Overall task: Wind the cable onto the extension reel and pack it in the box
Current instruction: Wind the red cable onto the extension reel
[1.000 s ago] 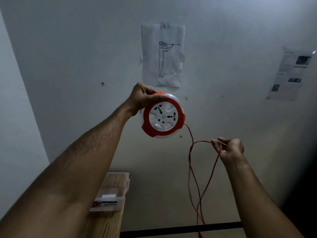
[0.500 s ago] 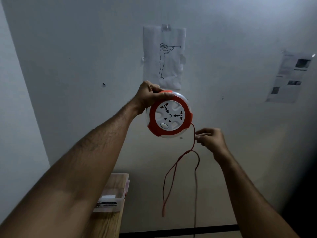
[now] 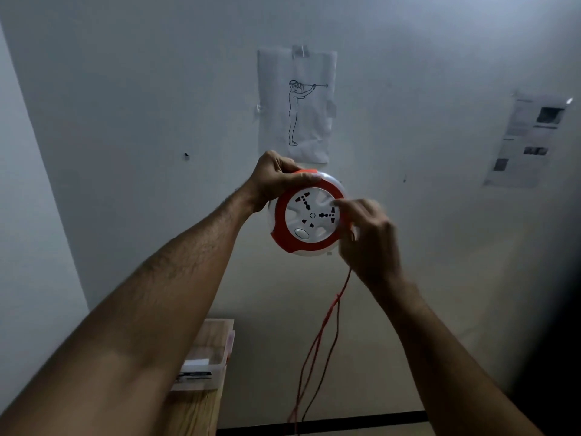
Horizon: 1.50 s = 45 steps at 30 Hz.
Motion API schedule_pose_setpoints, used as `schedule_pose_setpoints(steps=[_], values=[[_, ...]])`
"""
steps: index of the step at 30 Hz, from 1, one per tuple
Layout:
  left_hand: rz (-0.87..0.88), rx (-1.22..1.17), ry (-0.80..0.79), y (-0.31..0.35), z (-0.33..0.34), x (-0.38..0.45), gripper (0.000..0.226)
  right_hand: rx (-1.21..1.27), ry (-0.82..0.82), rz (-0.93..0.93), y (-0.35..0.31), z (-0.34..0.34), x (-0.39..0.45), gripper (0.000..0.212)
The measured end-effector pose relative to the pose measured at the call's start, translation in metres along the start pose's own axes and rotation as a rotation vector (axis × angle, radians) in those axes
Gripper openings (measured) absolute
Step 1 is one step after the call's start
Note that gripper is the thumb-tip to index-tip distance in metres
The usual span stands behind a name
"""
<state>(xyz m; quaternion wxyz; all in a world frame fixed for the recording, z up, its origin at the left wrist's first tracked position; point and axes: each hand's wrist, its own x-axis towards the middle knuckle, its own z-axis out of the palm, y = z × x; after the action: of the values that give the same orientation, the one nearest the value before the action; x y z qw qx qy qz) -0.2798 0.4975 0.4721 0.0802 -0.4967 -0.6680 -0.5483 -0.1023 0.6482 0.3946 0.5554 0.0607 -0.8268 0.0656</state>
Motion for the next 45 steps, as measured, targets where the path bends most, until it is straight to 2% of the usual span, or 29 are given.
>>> schedule_pose_setpoints(steps=[1,3,5,8,13,17,21,23,28,30,33,35,37,41,45], values=[[0.004,-0.003,-0.009,0.0,0.002,0.0,0.037,-0.057,-0.118,-0.09,-0.005,0.004,0.0,0.038],[0.009,-0.007,-0.029,0.001,0.005,-0.001,0.037,-0.213,-0.293,-0.146,-0.013,0.013,-0.003,0.056],[0.003,-0.006,-0.043,0.001,0.005,-0.002,0.037,-0.298,-0.344,-0.136,-0.016,0.017,-0.005,0.067],[-0.002,0.001,-0.05,0.002,0.002,-0.003,0.036,-0.403,-0.334,-0.174,-0.02,0.017,-0.004,0.068],[-0.004,0.029,-0.058,0.003,0.008,-0.004,0.037,-0.517,-0.312,-0.281,-0.027,0.013,0.007,0.059],[0.016,0.057,-0.031,0.008,0.013,-0.002,0.035,-0.416,-0.258,-0.291,-0.024,0.013,0.016,0.061],[0.025,0.076,-0.041,0.012,0.013,0.0,0.033,-0.276,-0.193,-0.212,-0.022,0.017,0.015,0.061],[0.024,0.056,-0.03,0.009,0.013,-0.002,0.033,-0.192,-0.156,-0.102,-0.021,0.021,0.015,0.058],[0.025,-0.018,0.071,0.008,0.018,-0.004,0.029,0.095,0.036,0.337,-0.037,0.024,0.017,0.062],[0.037,0.006,0.076,0.01,0.022,-0.001,0.029,0.249,0.084,0.602,-0.048,0.027,0.018,0.06],[0.055,0.061,0.069,0.009,0.026,0.0,0.031,0.589,0.137,1.115,-0.059,0.038,0.022,0.054],[0.063,0.078,0.066,0.005,0.026,-0.001,0.032,0.789,0.189,1.358,-0.067,0.037,0.028,0.045],[0.054,0.09,0.074,0.003,0.027,-0.002,0.036,0.979,0.227,1.515,-0.075,0.031,0.033,0.033],[0.042,0.09,0.055,0.004,0.028,-0.002,0.04,1.256,0.339,1.75,-0.081,0.025,0.041,0.035],[0.051,0.082,0.028,0.002,0.033,-0.005,0.029,1.618,0.518,1.817,-0.076,0.018,0.048,0.042]])
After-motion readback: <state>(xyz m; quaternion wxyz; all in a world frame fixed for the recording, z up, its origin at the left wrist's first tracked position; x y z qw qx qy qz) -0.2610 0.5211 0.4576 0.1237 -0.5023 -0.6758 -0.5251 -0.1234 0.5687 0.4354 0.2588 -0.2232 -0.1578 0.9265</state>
